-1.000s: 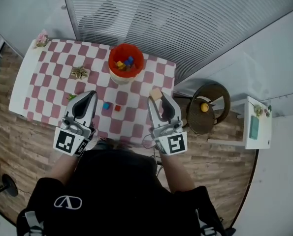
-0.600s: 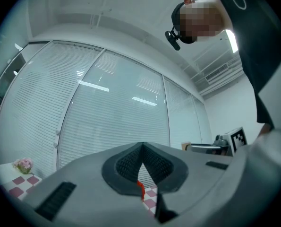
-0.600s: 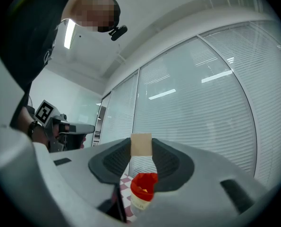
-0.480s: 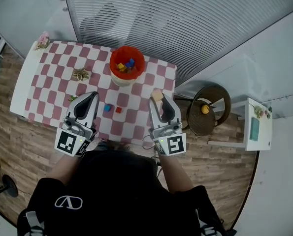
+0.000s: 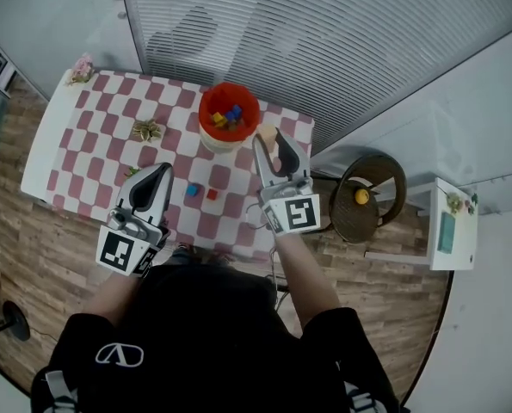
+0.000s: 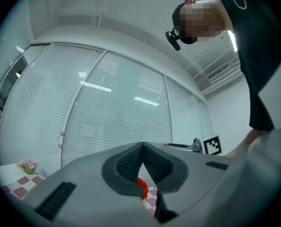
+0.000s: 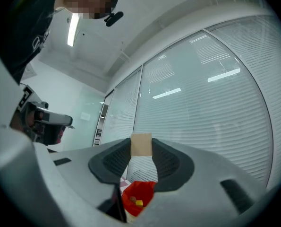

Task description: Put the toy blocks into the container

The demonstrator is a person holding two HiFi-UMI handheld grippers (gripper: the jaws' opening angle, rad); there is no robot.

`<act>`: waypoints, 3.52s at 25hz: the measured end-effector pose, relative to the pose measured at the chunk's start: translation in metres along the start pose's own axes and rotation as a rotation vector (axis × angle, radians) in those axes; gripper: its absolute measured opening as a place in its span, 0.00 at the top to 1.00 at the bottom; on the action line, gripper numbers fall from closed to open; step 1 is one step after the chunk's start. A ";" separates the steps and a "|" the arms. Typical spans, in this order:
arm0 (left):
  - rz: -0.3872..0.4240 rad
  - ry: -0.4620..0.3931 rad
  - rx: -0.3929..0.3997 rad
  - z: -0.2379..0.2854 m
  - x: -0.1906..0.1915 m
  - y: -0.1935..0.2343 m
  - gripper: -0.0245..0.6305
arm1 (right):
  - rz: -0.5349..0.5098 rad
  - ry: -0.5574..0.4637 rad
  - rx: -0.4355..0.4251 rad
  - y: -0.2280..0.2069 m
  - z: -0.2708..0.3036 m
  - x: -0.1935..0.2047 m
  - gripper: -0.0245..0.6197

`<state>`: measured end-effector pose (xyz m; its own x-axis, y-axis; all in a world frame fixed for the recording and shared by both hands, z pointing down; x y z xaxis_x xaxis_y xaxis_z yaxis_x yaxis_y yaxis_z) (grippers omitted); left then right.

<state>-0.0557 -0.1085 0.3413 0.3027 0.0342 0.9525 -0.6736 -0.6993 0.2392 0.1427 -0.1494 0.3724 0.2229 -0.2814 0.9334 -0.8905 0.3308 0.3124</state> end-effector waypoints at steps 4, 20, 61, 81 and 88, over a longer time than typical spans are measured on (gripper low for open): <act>0.002 -0.004 -0.022 -0.007 -0.001 0.004 0.96 | 0.002 0.005 -0.002 -0.001 0.037 0.014 0.74; 0.006 0.069 -0.085 -0.040 0.015 0.027 0.96 | -0.003 0.128 0.001 -0.016 0.115 0.084 0.74; -0.001 0.087 -0.093 -0.044 0.022 0.029 0.96 | 0.020 0.226 -0.064 -0.007 0.119 0.106 0.61; -0.016 0.043 -0.046 -0.024 0.015 0.020 0.96 | -0.016 -0.026 -0.142 0.064 -0.015 -0.042 0.64; -0.017 0.043 -0.028 -0.021 0.018 0.015 0.96 | 0.027 -0.009 -0.153 0.084 -0.040 -0.037 0.64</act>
<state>-0.0744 -0.1031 0.3655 0.2852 0.0773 0.9553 -0.6876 -0.6779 0.2601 0.0758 -0.0754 0.3710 0.1959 -0.2785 0.9403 -0.8251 0.4713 0.3115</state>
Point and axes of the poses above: the fingertips, and each gripper's own axes: z forward along the fingers, y to its left, x out of its underside, the point moved 2 cm from there along -z, backward along the fingers, and after that the axes turned 11 degrees about -z, right-handed, at the moved point
